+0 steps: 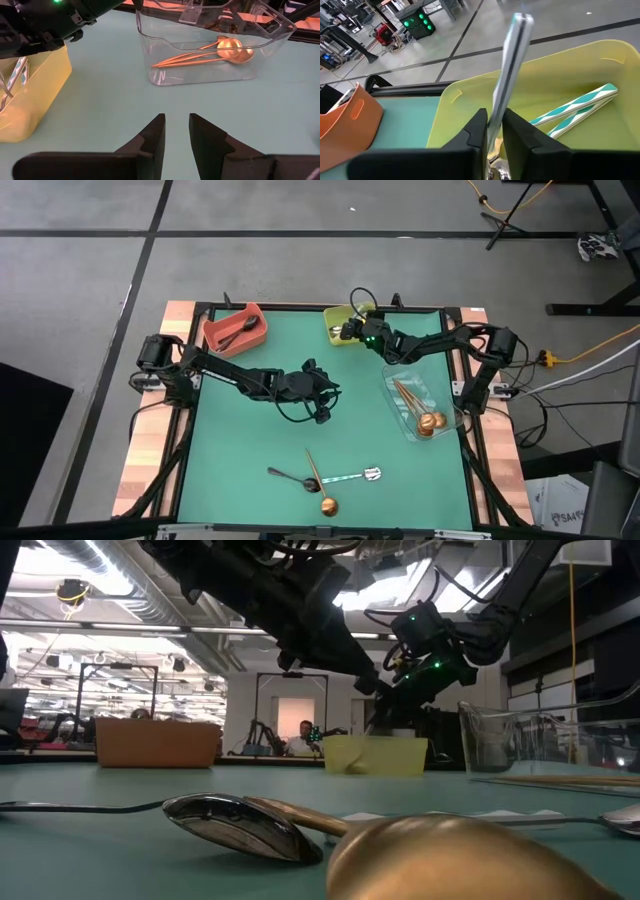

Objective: Sort silverware by color (type)
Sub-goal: Put the left white and green spoon into the yellow bin

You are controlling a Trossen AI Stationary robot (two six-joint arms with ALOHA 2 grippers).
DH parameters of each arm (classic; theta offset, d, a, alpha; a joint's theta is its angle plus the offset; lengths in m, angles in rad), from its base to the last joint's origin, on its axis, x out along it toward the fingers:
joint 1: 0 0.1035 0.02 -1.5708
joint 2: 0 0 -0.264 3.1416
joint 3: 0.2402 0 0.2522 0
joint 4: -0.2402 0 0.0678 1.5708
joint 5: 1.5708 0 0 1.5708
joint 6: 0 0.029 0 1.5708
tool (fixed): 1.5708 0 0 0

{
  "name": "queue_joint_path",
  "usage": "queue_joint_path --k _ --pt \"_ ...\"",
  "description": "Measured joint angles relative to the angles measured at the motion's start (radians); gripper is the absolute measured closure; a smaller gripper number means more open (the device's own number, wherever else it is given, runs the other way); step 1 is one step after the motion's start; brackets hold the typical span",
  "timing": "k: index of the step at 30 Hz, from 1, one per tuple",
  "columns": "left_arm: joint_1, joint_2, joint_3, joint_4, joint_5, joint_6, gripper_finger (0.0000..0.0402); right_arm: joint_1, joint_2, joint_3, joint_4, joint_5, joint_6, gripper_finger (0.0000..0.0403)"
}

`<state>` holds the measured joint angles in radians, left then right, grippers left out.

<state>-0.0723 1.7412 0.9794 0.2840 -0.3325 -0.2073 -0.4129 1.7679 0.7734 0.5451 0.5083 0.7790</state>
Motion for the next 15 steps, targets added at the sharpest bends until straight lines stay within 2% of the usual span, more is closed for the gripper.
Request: queue_joint_path --k 6,15 --pt "0.000 0.000 0.000 0.000 0.000 0.000 0.0321 0.000 0.000 0.000 0.001 0.000 0.000 0.0324" --pt "0.000 0.000 0.000 0.000 0.000 0.000 0.0321 0.000 0.000 0.000 0.001 0.000 -0.006 0.0326"
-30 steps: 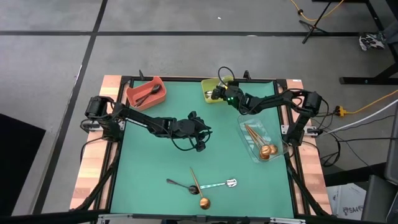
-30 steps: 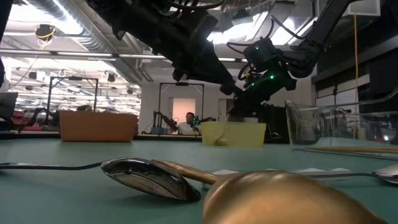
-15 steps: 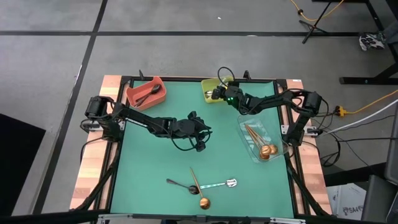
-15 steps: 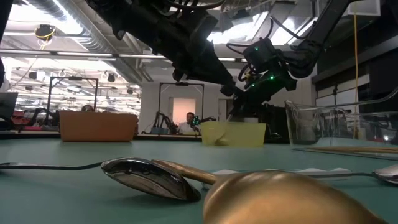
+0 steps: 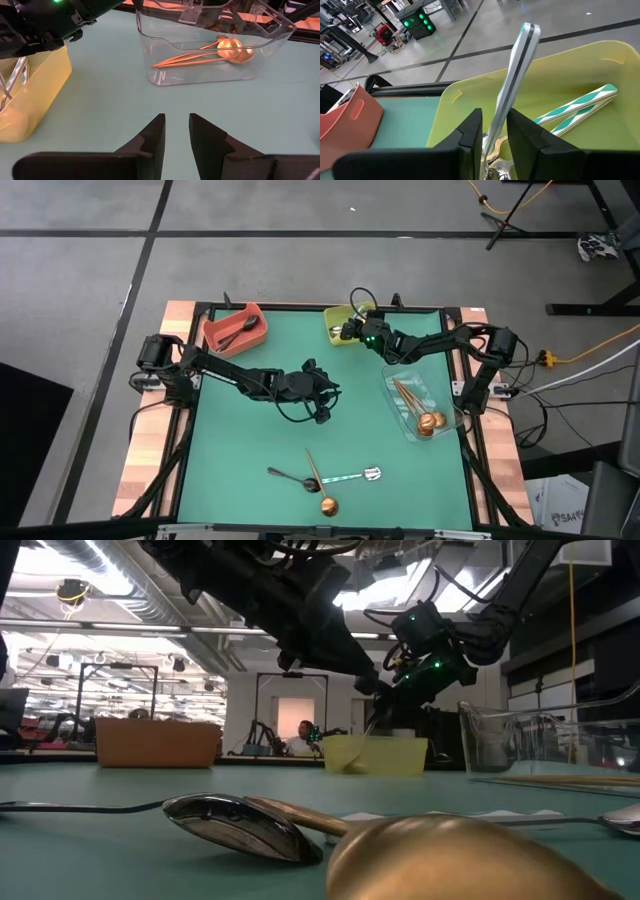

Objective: Sort silverware by color (type)
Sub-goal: Put the left white and green spoon into the yellow bin

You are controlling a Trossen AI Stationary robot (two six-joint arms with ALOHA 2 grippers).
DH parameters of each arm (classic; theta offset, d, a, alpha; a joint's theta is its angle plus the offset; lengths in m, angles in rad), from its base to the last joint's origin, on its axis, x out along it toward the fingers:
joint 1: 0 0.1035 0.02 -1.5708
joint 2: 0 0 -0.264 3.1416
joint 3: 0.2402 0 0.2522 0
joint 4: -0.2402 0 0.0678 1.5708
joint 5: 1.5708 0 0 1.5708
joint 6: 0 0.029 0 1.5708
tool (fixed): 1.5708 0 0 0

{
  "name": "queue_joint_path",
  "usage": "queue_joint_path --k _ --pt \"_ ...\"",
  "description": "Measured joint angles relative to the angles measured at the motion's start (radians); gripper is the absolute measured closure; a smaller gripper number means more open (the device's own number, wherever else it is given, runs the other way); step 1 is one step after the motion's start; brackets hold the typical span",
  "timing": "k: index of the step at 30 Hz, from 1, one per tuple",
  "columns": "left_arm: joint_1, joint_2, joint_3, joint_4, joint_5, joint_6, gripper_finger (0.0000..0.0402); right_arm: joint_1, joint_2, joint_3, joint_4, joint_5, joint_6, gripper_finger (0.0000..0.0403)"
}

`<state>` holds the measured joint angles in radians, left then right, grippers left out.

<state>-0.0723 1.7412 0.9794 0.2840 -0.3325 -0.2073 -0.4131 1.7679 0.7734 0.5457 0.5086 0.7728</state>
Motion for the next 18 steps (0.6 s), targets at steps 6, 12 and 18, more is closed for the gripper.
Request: queue_joint_path --k 6,12,18 --pt "0.000 0.000 0.000 0.000 0.000 0.000 0.0321 -0.009 0.000 0.000 -0.005 -0.001 -0.112 0.0326" --pt "0.000 0.000 0.000 -0.001 0.000 0.000 0.0321 -0.015 0.000 0.000 -0.012 -0.007 -0.216 0.0327" --pt "0.000 0.000 0.000 -0.007 0.000 0.000 0.0321 -0.015 -0.001 0.000 -0.054 -0.013 -0.359 0.0327"
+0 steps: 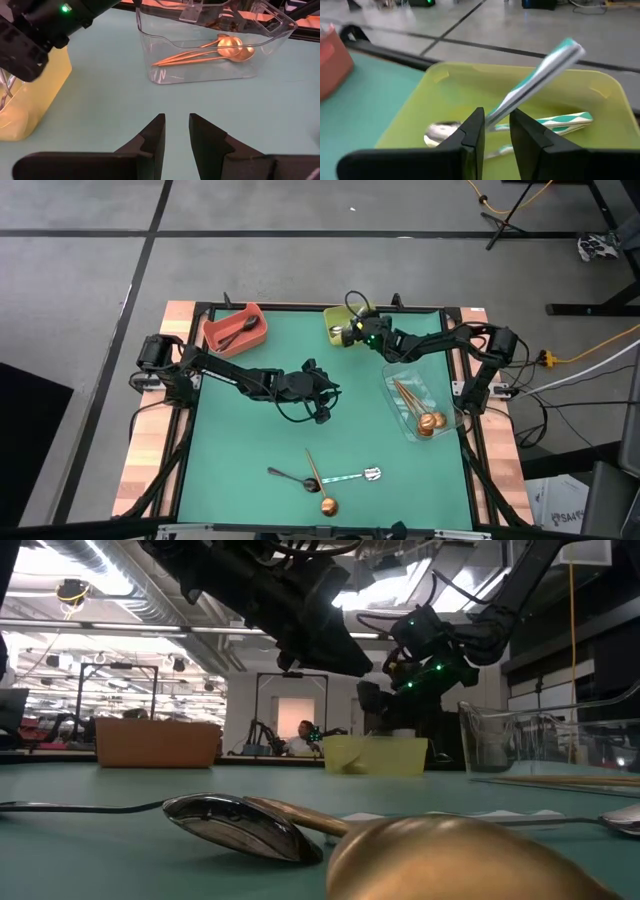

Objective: Sort silverware by color (type)
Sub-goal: Put the left white and green spoon into the yellow bin

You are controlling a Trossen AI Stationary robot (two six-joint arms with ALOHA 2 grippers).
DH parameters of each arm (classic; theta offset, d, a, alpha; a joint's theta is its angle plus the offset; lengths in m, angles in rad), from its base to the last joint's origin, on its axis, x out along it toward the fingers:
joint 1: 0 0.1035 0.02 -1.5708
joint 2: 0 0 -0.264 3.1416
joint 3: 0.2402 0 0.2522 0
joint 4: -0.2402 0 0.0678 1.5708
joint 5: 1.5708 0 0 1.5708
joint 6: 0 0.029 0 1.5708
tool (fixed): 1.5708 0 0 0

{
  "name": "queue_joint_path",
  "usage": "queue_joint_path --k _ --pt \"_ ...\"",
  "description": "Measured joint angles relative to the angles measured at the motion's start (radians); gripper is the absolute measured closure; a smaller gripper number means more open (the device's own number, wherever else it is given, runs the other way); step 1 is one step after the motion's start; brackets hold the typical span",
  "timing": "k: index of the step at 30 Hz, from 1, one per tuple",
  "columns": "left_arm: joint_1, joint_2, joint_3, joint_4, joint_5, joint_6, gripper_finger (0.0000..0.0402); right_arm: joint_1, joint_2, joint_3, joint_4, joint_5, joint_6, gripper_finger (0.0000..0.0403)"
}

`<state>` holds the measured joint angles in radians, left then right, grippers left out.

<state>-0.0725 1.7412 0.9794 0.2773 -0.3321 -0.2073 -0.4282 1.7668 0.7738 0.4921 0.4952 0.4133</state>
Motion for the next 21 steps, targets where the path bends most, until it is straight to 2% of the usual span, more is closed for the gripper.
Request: queue_joint_path --k 11,21 --pt "0.000 0.000 0.000 0.000 0.000 0.000 0.0321 0.001 0.000 0.000 -0.067 0.018 -0.250 0.0323" --pt "0.000 0.000 0.000 -0.001 0.000 0.000 0.0321 0.002 -0.002 0.001 -0.168 0.020 -0.401 0.0322"
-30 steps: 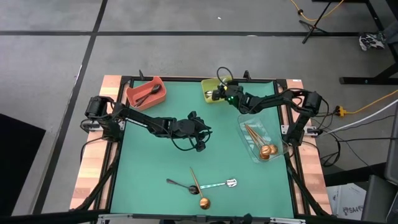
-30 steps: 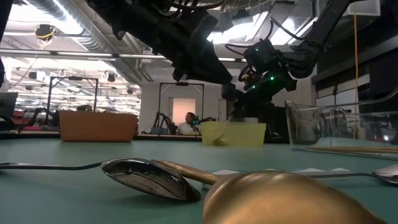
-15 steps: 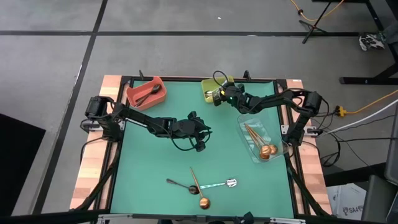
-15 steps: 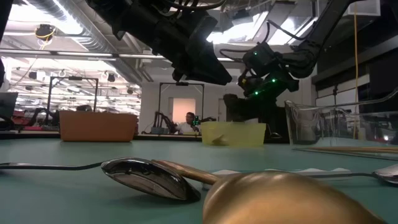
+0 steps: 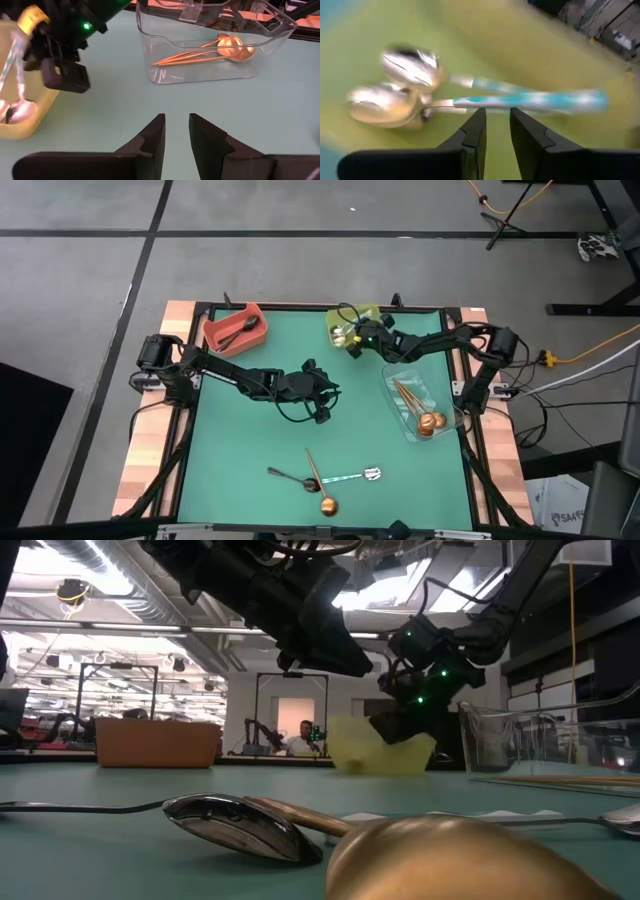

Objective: Sort silverware by color (type)
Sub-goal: Put the left white and green spoon into the yellow bin, then put the black spoon into the orange bin

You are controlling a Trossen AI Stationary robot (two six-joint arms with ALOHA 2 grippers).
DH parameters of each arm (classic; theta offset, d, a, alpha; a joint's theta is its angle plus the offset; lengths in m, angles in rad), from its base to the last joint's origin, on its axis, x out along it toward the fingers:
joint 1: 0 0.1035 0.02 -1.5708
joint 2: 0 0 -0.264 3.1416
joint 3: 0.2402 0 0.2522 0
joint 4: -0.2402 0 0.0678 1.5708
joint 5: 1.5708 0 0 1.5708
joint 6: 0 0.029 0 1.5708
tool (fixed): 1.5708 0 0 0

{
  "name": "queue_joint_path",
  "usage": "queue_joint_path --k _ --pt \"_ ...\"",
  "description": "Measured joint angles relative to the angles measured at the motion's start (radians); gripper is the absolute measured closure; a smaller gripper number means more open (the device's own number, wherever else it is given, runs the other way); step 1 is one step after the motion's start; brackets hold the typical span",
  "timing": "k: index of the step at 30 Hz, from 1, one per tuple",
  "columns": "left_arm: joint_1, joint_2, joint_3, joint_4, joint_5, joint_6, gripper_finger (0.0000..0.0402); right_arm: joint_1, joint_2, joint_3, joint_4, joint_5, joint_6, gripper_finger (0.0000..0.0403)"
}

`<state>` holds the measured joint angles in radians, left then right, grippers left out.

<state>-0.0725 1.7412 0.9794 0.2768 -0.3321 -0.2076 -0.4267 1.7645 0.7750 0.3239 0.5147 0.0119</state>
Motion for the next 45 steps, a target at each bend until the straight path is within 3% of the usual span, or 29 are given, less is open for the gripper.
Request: queue_joint_path --k 9,17,25,36,45 --pt "0.000 0.000 0.000 0.000 0.000 0.000 0.0321 -0.001 -0.024 0.007 -0.032 -0.009 0.008 0.0322" --pt "0.000 0.000 0.000 0.000 0.000 0.000 0.0321 -0.001 -0.023 0.099 -0.062 -0.010 0.007 0.0322" --pt "-0.010 0.000 0.000 -0.006 0.000 -0.001 0.0321 0.001 -0.023 0.281 -0.361 -0.017 0.007 0.0322" --pt "-0.029 0.000 0.000 -0.058 0.012 0.000 0.0321 0.002 -0.023 0.512 -0.792 -0.312 0.008 0.0322" --pt "-0.076 -0.004 0.001 -0.097 0.169 0.007 0.0321 0.002 -0.022 0.521 -0.868 -0.351 0.009 0.0322"
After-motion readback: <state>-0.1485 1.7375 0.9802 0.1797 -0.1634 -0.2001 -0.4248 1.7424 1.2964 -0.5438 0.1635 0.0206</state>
